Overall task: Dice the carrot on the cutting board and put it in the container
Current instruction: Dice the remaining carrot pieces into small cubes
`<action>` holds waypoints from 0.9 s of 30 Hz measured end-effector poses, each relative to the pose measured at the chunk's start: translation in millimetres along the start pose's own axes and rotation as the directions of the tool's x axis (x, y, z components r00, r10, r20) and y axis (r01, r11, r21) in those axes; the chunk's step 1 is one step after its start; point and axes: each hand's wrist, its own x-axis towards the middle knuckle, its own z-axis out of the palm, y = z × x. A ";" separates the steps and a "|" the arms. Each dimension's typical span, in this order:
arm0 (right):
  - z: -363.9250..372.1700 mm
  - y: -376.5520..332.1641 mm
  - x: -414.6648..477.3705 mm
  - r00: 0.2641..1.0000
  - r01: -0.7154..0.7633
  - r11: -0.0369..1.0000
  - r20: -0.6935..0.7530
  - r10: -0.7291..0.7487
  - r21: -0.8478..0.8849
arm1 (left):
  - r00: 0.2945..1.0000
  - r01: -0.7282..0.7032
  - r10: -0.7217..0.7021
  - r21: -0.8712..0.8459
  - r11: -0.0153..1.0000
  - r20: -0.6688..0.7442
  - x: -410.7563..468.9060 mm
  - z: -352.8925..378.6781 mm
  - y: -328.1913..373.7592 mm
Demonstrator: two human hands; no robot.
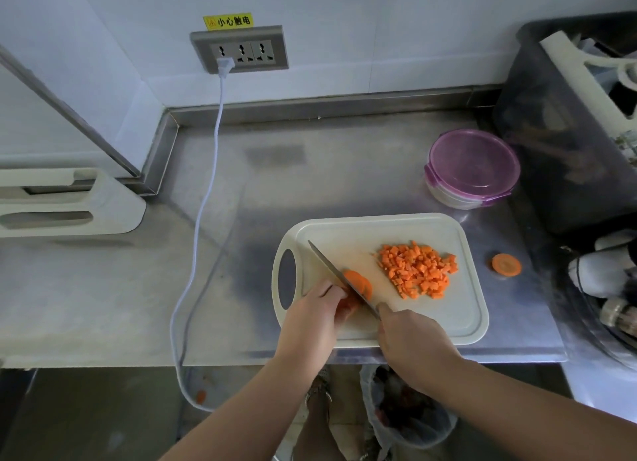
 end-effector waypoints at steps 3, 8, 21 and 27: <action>-0.3 0.1 1.3 1.000 -0.010 1.000 0.010 0.010 0.003 | 1.000 0.007 -0.007 0.002 1.000 0.014 0.3 -2.2 1.4; -6.3 7.5 -1.1 0.999 -0.037 0.984 -0.022 0.042 0.176 | 0.997 0.045 -0.044 -0.010 0.999 0.060 0.4 -9.1 6.9; -7.1 5.3 -20.7 0.996 0.005 0.996 -0.087 0.002 0.087 | 0.994 0.089 -0.090 0.017 0.996 0.069 -1.7 -6.2 2.9; -2.4 4.8 -17.0 0.997 0.005 0.999 -0.075 -0.002 0.043 | 0.996 0.077 -0.078 0.016 0.997 0.043 -3.1 -6.2 4.5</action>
